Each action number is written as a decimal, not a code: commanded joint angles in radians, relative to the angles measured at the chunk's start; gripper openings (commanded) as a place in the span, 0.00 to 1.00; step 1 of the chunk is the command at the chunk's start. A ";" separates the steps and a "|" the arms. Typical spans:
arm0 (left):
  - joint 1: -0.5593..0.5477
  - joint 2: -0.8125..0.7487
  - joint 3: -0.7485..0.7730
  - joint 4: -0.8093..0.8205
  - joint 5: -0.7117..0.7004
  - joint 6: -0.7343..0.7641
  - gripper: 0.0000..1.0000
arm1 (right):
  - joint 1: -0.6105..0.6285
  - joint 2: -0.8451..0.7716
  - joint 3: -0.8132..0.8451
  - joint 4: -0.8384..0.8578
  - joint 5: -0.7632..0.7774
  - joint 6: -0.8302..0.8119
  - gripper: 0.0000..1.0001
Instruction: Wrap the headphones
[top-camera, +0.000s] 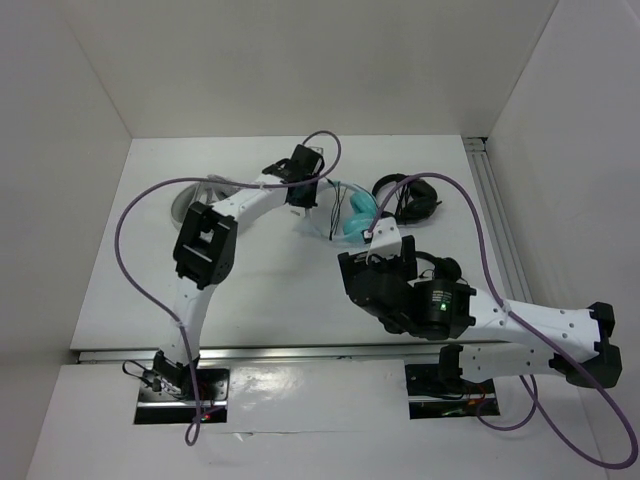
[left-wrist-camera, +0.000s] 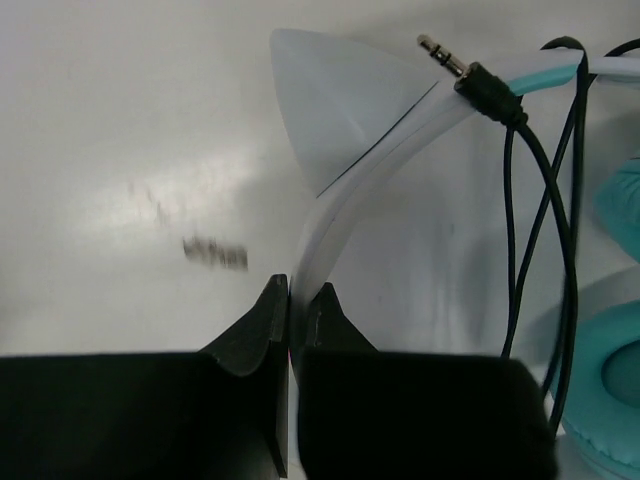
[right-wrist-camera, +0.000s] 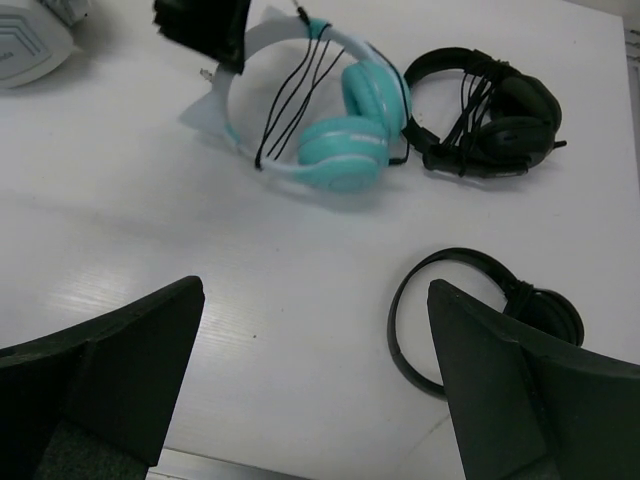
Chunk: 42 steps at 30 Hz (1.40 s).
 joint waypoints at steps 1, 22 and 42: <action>0.087 0.121 0.227 0.042 0.119 0.051 0.00 | 0.026 -0.025 0.010 -0.017 0.019 0.039 1.00; 0.221 0.232 0.398 -0.122 0.142 0.154 0.05 | 0.037 0.018 -0.004 0.080 0.010 -0.059 1.00; 0.242 0.111 0.275 -0.133 0.272 0.009 0.71 | 0.037 -0.013 0.014 0.053 -0.046 -0.039 1.00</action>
